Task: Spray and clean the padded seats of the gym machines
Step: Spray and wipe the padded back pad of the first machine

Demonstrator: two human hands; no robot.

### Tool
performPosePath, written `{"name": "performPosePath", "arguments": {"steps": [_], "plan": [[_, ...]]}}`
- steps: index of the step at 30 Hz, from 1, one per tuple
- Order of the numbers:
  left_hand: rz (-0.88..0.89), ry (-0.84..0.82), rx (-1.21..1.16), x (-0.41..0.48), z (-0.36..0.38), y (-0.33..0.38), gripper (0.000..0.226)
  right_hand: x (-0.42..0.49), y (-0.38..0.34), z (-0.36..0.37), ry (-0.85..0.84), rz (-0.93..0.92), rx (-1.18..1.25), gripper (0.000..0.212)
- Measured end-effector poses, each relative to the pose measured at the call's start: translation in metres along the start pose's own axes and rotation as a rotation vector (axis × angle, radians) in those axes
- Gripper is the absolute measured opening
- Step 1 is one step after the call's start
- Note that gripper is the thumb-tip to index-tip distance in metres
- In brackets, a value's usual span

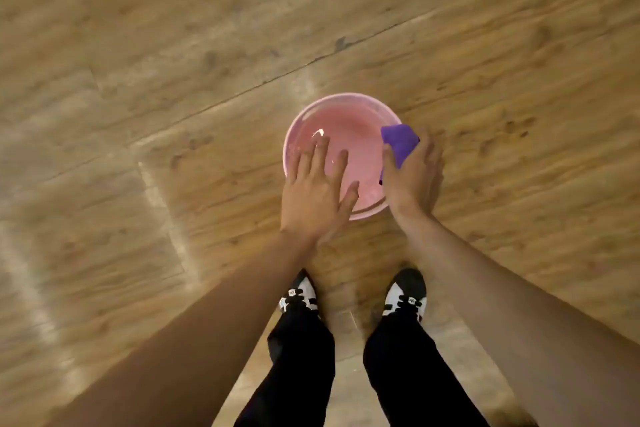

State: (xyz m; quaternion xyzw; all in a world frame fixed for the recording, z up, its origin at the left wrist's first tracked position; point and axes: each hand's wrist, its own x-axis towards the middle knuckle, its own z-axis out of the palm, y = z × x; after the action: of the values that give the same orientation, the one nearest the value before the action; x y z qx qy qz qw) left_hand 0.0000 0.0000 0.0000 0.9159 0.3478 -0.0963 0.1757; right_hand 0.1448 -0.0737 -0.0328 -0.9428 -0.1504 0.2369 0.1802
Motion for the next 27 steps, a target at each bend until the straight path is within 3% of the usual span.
{"name": "performPosePath", "arguments": {"steps": [4, 10, 19, 24, 27], "plan": [[0.046, 0.047, 0.104, 0.023, 0.028, -0.023, 0.068, 0.014, 0.003, 0.023, -0.022, -0.034, 0.012, 0.076], [0.022, 0.011, 0.16, 0.018, 0.061, -0.055, 0.07, 0.023, 0.025, 0.046, 0.168, -0.16, -0.017, 0.04], [0.06, -0.019, 0.199, 0.016, 0.063, -0.06, 0.072, 0.024, 0.019, 0.036, 0.359, -0.179, 0.122, 0.034], [0.065, -0.028, 0.137, 0.011, 0.045, -0.05, 0.067, 0.012, -0.004, 0.01, 0.307, -0.263, 0.224, 0.033], [0.032, -0.036, 0.048, -0.002, 0.014, -0.041, 0.064, -0.017, -0.026, -0.01, 0.207, -0.24, 0.197, 0.045]]}}
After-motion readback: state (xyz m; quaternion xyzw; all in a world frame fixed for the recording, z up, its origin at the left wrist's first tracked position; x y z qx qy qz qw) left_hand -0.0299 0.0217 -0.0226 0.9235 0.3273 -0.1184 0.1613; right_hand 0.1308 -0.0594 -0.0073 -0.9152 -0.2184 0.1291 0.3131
